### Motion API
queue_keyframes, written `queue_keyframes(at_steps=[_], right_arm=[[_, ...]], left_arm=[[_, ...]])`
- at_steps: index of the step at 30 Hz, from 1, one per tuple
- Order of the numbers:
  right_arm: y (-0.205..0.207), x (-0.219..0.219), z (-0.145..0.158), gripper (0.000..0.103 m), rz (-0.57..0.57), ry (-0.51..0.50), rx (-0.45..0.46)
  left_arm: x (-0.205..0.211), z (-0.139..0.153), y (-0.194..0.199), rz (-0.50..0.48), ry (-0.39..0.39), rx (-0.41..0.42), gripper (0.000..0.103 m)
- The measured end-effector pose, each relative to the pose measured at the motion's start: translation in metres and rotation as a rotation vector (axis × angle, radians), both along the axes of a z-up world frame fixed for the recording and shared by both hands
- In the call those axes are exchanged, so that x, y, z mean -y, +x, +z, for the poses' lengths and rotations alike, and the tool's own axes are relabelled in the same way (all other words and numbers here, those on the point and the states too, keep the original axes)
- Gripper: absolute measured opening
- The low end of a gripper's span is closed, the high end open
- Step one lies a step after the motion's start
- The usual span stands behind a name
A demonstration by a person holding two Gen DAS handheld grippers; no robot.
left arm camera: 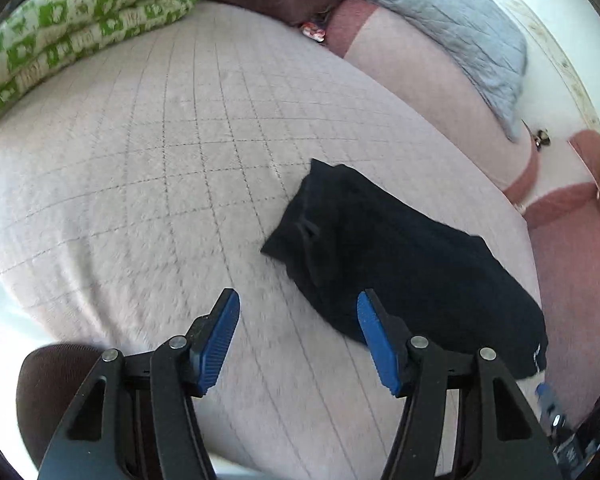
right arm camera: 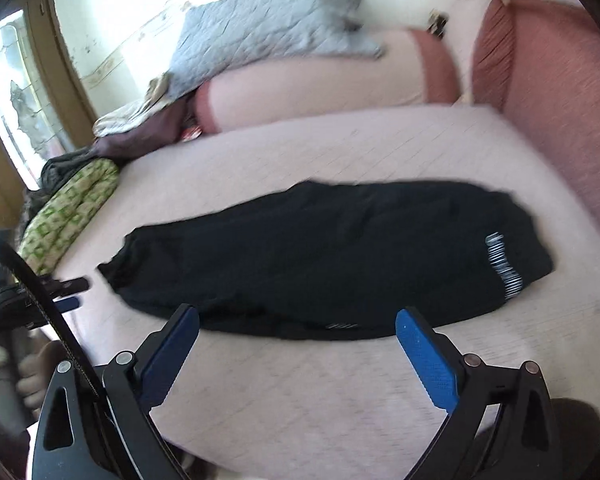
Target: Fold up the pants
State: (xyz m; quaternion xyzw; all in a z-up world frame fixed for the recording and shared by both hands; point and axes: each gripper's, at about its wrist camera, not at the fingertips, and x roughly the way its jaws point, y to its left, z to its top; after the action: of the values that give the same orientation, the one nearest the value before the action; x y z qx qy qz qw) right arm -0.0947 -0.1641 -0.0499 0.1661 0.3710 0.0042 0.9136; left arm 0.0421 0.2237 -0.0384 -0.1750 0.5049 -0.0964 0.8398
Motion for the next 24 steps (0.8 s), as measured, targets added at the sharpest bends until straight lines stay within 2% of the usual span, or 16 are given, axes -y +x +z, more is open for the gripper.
queue_keyframes(at_steps=[4,8,9,11,13,17,20,24], right_arm=[[0.012,-0.014,-0.013,0.101,0.037,0.074,-0.049],[0.017,-0.024,-0.026,0.101,0.052,0.11,-0.088],[0.019,-0.027,-0.03,0.101,0.056,0.104,-0.103],[0.02,-0.031,-0.035,0.101,0.059,0.096,-0.12],[0.022,-0.032,-0.038,0.099,0.061,0.095,-0.126],[0.023,-0.03,-0.041,0.097,0.054,0.096,-0.116],[0.022,-0.018,-0.046,0.096,0.041,0.146,-0.116],[0.013,0.002,-0.048,0.096,0.007,0.188,-0.101]], left_arm=[[0.004,-0.028,0.032,-0.007,-0.082,-0.072,0.061],[0.021,-0.028,0.046,-0.051,-0.092,-0.023,0.063],[0.024,-0.027,0.047,-0.06,-0.092,-0.024,0.058],[0.033,-0.025,0.048,-0.092,-0.047,-0.017,0.013],[0.035,-0.022,0.046,-0.094,-0.053,-0.021,0.014],[0.052,0.0,0.042,-0.131,-0.044,0.034,0.014],[0.087,0.015,0.041,-0.192,-0.022,0.068,0.014],[0.145,0.02,0.043,-0.274,0.014,0.078,0.014]])
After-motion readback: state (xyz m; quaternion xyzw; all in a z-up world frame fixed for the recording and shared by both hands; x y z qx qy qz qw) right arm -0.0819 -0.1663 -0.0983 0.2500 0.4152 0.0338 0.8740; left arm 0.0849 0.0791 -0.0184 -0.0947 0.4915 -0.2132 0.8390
